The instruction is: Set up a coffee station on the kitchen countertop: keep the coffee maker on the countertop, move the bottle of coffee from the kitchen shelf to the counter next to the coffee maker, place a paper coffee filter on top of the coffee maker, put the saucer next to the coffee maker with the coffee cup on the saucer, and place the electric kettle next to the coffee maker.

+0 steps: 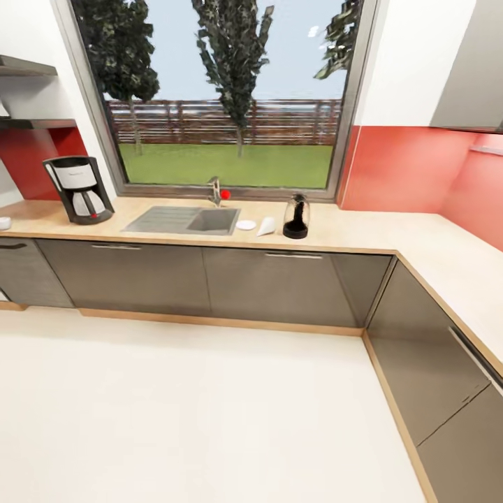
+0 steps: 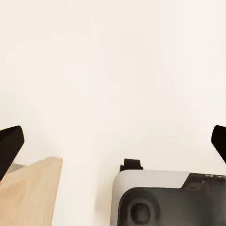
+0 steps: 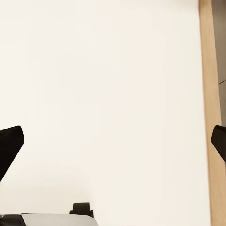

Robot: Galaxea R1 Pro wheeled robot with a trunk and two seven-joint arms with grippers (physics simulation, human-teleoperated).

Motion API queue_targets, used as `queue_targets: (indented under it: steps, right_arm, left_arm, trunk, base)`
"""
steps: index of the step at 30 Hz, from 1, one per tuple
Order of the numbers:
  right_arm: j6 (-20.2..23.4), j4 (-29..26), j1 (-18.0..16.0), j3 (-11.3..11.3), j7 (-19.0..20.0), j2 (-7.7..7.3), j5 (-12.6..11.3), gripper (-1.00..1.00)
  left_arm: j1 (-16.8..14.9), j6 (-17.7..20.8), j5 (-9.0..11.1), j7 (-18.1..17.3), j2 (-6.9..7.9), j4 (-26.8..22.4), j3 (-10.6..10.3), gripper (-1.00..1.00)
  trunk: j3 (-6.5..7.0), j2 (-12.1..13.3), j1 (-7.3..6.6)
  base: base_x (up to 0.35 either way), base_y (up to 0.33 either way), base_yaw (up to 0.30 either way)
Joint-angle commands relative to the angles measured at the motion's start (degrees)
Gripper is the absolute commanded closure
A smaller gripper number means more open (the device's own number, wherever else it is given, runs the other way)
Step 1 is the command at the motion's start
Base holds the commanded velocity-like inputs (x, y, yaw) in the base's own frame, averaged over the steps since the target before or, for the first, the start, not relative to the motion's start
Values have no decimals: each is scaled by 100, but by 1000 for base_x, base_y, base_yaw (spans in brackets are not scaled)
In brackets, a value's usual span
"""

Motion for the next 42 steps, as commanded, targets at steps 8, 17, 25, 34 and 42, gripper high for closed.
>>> queue_targets:
  steps: [8,17,25,34,42]
  right_arm:
    - [-18,3,-5,-24,-2,4,60,-100]
    - [-18,-31,-5,-27,4,11,45,-100]
    - [-18,-41,-5,-26,4,12,44,-100]
    - [-18,-42,-5,-24,6,12,42,-100]
    - [-18,-28,-5,-24,6,12,50,-100]
  left_arm:
    - [-3,-19,0,4,-1,6,14,-100]
    - [0,-19,0,4,2,0,14,-100]
    - [-3,-19,0,4,4,2,13,-100]
    - [-3,-19,0,4,2,5,11,-100]
    - [-4,-19,0,4,3,2,12,-100]
  trunk:
    - [-10,-10,6]
    - [-10,-10,6]
    - [-10,-10,6]
    - [-10,-10,6]
    - [-10,-10,6]
  base:
    - [336,0,0]
    - [336,49,0]
    - [336,132,0]
    - [336,120,0]
    - [336,85,0]
